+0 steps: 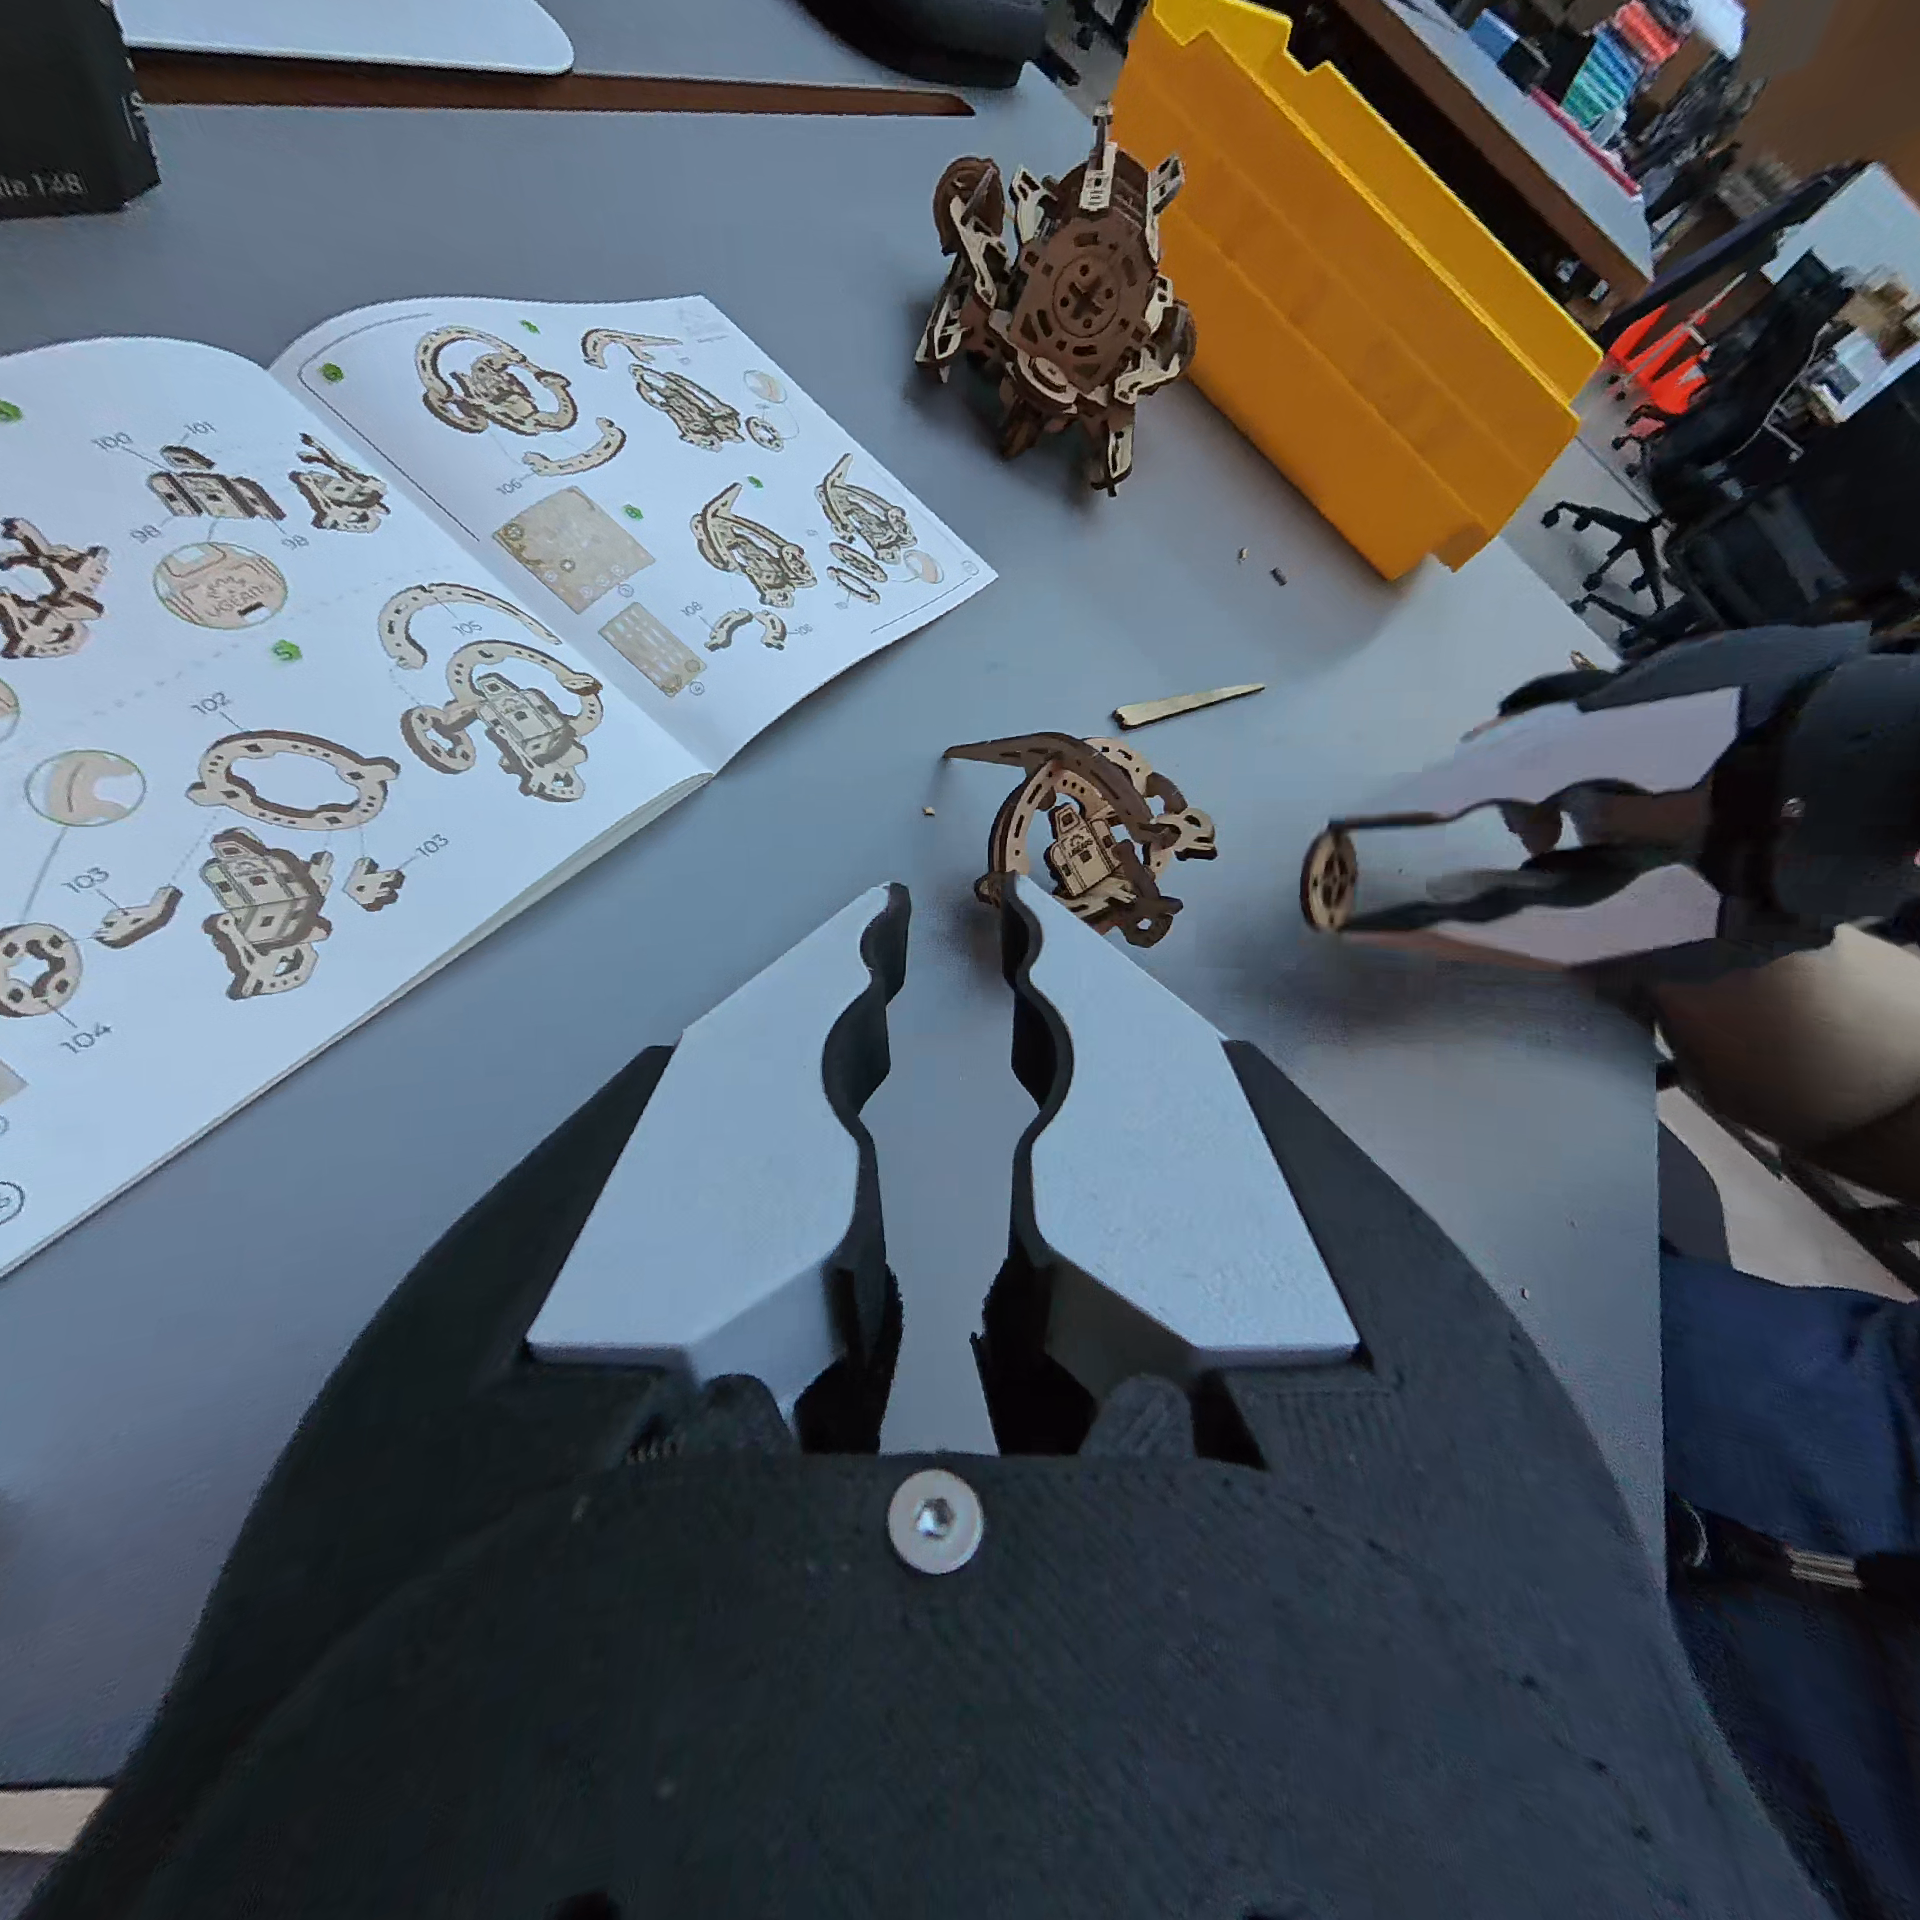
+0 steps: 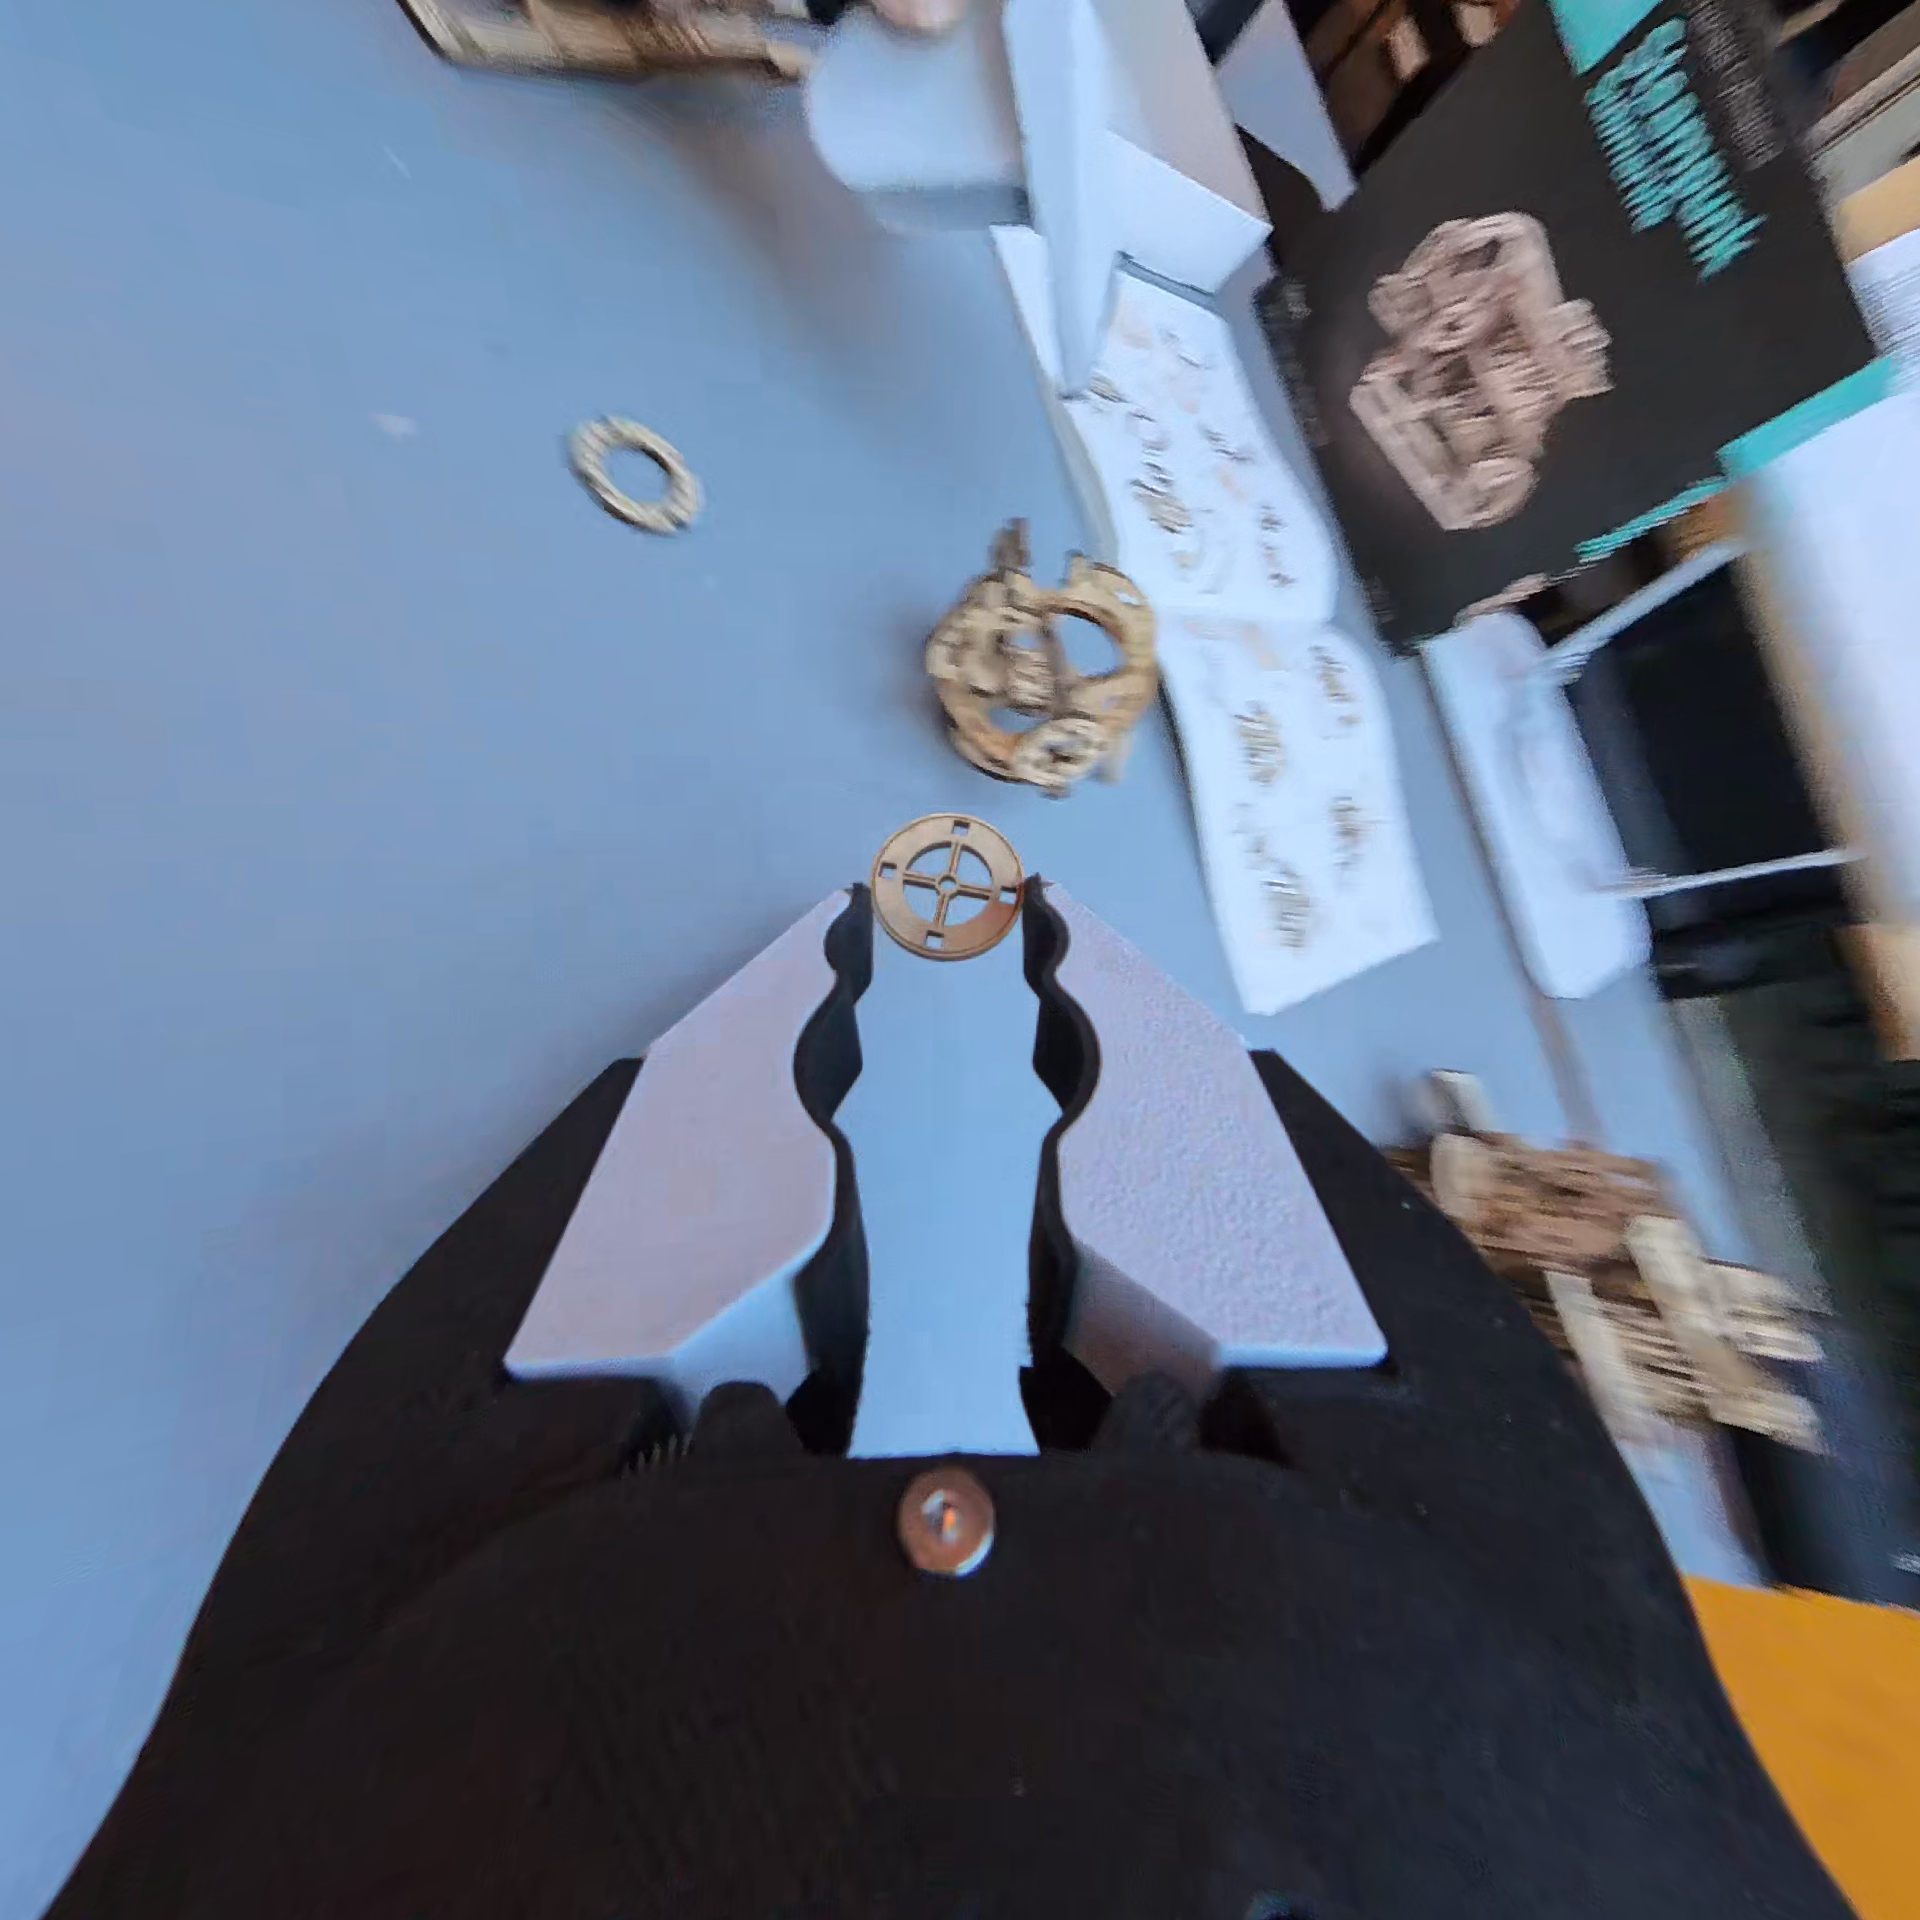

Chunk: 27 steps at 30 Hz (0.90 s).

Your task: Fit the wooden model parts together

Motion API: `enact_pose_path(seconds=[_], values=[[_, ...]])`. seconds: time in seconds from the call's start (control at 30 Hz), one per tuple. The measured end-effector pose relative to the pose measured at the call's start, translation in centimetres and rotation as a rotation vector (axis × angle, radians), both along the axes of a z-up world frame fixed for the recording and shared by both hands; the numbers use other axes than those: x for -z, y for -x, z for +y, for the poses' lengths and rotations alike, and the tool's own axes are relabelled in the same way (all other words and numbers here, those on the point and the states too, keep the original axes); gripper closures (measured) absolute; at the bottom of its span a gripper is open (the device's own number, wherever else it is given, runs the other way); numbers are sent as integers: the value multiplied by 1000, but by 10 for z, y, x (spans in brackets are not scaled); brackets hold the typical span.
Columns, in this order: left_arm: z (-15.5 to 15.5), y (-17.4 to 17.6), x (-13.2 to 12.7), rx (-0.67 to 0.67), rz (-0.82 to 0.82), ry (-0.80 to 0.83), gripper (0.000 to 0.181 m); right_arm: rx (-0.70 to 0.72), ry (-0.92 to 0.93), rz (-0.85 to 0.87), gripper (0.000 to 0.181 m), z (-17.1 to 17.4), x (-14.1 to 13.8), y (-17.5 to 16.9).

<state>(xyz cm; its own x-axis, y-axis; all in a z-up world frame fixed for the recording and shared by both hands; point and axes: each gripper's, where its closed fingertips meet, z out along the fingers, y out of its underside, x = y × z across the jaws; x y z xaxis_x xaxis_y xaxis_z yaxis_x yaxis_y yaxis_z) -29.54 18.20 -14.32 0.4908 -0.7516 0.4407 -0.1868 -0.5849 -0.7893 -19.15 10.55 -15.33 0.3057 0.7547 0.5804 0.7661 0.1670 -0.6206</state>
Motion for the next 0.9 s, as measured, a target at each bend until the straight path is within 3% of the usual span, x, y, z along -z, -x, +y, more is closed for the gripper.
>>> enact_pose_path(seconds=[0.1, 0.3, 0.57, 0.9], values=[[1, 0, 0, -2, -12, 6, 165, 1, -162, -149, 154, 35, -17, -28], [7, 5, 1, -36, 18, -30, 167, 17, -189, -63, 154, 79, -32, -47], [4, 2, 8, -13, 43, -16, 167, 13, -137, -20, 154, 75, -8, -54], [2, -3, 10, -4, 38, -12, 168, 32, -113, 101, 155, 71, -19, -46]])
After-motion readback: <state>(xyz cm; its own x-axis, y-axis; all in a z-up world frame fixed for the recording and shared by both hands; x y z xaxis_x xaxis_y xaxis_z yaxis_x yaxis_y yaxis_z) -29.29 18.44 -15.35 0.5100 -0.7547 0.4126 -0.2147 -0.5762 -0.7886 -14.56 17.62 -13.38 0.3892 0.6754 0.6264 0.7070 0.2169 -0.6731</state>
